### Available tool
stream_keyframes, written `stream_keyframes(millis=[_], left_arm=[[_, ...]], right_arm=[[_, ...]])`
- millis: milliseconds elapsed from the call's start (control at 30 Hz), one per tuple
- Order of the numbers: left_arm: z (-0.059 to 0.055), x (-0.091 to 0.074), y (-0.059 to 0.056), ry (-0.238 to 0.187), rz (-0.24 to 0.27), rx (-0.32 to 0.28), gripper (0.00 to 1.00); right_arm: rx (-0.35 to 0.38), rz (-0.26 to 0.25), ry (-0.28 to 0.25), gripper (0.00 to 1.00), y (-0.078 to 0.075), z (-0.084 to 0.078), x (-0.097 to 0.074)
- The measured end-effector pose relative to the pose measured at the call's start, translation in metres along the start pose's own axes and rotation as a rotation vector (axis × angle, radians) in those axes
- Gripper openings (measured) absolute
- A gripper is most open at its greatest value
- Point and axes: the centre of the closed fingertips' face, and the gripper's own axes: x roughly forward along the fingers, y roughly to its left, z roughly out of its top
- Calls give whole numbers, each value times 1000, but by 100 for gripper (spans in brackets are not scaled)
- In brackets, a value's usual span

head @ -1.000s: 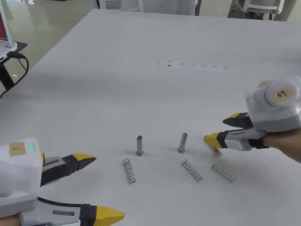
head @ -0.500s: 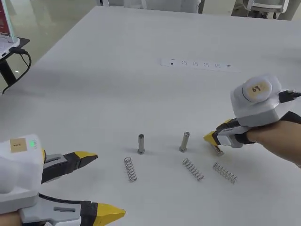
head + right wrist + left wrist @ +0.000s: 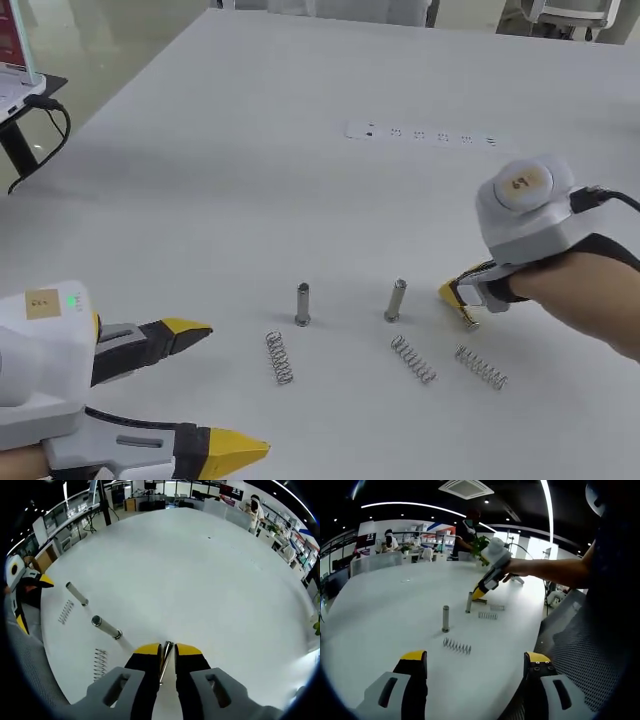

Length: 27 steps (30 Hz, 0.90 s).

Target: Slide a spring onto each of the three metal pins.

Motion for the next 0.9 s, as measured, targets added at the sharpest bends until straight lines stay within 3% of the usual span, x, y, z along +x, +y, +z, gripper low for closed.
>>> stream_keyframes(millis=[900], left_arm=[[2, -1, -1, -2, 0, 9, 75]], right_arm=[[55, -27, 81, 6, -1, -6, 6]])
